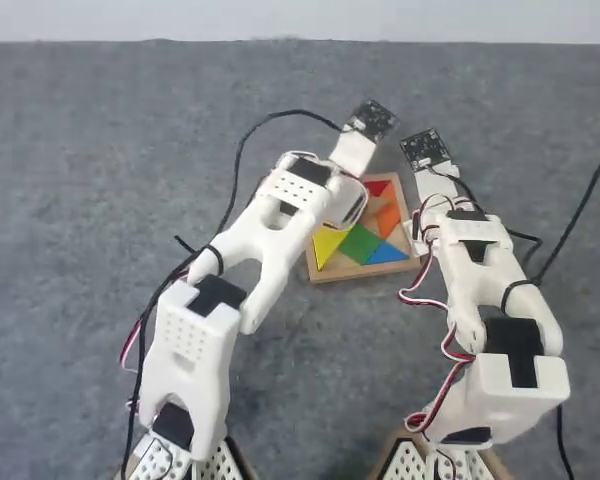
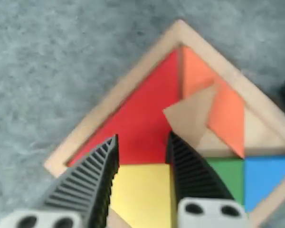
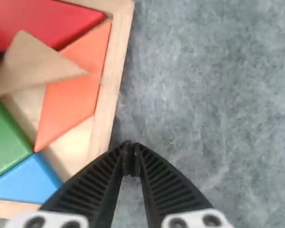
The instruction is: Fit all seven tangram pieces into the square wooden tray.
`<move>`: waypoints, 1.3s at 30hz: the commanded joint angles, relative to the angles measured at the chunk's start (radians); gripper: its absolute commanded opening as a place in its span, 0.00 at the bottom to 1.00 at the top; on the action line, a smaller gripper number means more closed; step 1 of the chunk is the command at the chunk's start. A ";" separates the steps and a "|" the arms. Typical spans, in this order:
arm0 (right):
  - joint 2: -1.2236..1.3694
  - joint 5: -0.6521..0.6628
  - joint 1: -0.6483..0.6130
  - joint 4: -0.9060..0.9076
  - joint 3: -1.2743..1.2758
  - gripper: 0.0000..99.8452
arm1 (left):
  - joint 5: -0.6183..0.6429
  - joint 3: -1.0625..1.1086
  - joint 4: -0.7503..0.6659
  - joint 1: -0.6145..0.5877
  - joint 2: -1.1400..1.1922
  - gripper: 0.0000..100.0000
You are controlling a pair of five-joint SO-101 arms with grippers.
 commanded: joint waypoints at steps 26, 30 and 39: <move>-0.019 -0.003 -0.005 0.008 -0.048 0.01 | 0.020 0.248 -0.528 0.035 -0.132 0.13; -0.019 -0.003 -0.005 0.008 -0.048 0.01 | 0.028 0.196 -0.525 0.008 -0.109 0.13; -0.019 -0.003 -0.005 0.008 -0.048 0.01 | 0.021 0.199 -0.459 0.031 -0.109 0.13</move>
